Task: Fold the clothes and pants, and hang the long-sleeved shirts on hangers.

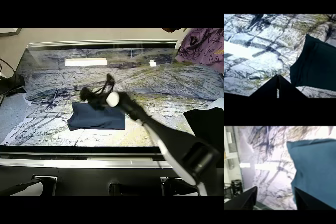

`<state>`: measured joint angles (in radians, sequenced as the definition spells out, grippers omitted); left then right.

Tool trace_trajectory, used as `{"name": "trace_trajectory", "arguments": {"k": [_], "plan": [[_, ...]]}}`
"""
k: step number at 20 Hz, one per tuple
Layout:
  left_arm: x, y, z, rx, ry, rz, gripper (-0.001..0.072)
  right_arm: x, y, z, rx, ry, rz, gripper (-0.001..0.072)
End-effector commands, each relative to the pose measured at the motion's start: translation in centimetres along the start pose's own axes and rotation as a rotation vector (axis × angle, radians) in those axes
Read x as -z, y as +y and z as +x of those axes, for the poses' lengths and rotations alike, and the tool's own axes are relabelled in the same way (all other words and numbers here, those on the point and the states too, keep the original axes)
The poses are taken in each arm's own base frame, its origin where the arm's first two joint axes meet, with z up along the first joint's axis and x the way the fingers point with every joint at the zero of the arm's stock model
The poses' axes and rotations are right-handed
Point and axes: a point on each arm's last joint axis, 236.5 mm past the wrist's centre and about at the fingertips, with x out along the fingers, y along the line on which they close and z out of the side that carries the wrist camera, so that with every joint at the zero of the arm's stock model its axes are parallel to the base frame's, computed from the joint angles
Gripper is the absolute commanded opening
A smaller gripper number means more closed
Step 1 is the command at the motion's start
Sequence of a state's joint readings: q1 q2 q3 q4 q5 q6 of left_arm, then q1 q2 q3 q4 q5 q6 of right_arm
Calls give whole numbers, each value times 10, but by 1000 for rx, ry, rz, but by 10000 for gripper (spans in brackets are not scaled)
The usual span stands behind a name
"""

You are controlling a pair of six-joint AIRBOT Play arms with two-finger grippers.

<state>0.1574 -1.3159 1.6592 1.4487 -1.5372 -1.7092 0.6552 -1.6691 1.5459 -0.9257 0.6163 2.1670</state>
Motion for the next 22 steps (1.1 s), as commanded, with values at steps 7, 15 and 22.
{"name": "trace_trajectory", "arguments": {"k": [7, 15, 22], "plan": [[0, 0, 0, 0, -1, 0, 15, -112, -190, -194, 281, 90, -27, 605], [0, 1, 0, -1, -1, 11, 15, -49, -245, -108, 83, 227, 124, 579], [0, 1, 1, -1, 2, 10, 15, -9, -241, -69, 99, 320, 87, 527]]}}
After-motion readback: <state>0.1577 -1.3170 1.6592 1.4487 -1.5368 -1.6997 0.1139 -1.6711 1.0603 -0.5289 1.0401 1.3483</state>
